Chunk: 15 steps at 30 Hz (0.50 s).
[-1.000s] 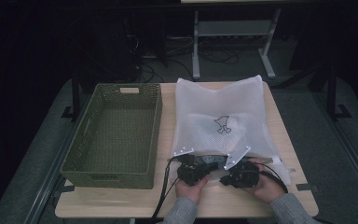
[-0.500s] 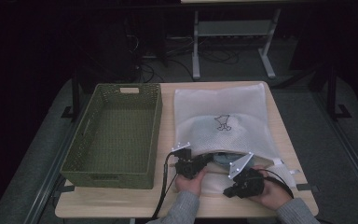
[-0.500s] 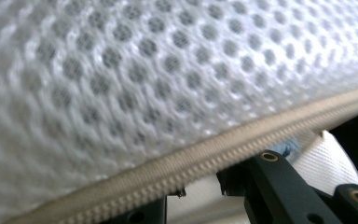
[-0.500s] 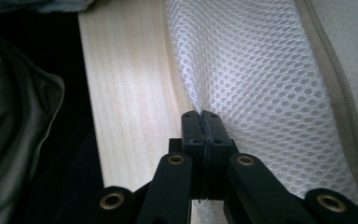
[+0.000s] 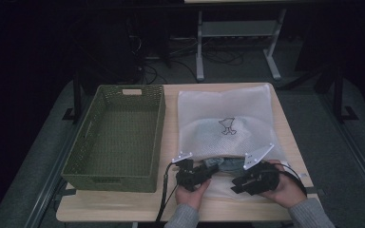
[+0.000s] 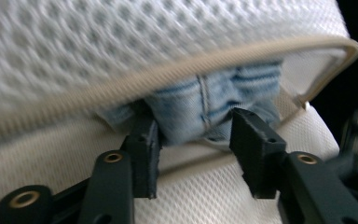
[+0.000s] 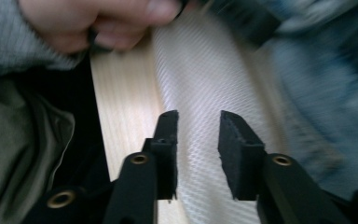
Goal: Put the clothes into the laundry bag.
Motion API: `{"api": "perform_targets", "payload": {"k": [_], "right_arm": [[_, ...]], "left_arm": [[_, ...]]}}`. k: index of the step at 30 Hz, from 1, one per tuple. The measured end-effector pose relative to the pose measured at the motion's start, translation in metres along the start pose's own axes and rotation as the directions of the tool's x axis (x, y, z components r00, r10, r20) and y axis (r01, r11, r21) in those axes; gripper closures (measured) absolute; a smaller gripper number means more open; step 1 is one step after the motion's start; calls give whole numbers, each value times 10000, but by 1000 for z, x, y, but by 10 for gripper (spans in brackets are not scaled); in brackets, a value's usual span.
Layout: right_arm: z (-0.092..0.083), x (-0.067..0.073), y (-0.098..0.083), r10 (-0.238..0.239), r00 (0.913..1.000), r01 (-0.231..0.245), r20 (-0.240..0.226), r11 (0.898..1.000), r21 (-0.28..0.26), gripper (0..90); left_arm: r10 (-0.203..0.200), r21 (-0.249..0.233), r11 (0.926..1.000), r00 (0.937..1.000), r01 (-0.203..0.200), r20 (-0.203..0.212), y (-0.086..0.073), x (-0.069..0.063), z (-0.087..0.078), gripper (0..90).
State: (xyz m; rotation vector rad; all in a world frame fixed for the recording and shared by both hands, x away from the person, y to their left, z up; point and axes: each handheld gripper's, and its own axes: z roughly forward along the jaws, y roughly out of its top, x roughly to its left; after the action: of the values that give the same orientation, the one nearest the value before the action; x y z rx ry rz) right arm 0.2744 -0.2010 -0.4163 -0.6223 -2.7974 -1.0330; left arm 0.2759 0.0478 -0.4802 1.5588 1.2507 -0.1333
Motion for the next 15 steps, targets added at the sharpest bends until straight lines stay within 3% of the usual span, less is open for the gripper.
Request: {"api": "perform_targets", "payload": {"k": [5,8,9,11,14,15], "right_arm": [[-30,-6,12,-11,9965,77,835,9968,-792,590],[-34,-7,14,20,9943,82,1068,9955,-949,568],[-44,-16,22,237,9873,-4,1570,9891,-1470,527],[-45,-21,28,292,9806,5,1936,9885,-1514,516],[-35,-27,34,219,9677,71,2513,9935,-1137,548],[-30,-29,35,174,9578,90,2870,9959,-901,624]], "left_arm": [[49,157,9999,9999,-50,90,-5,-5,-2,447],[92,169,9998,9999,-93,103,-6,-6,-1,451],[-40,228,9997,9996,34,269,-4,-3,1,463],[-193,249,9995,9993,185,323,-2,0,4,458],[-424,240,9988,9986,416,306,1,3,9,465],[-482,255,9986,9983,473,328,2,4,11,490]]}}
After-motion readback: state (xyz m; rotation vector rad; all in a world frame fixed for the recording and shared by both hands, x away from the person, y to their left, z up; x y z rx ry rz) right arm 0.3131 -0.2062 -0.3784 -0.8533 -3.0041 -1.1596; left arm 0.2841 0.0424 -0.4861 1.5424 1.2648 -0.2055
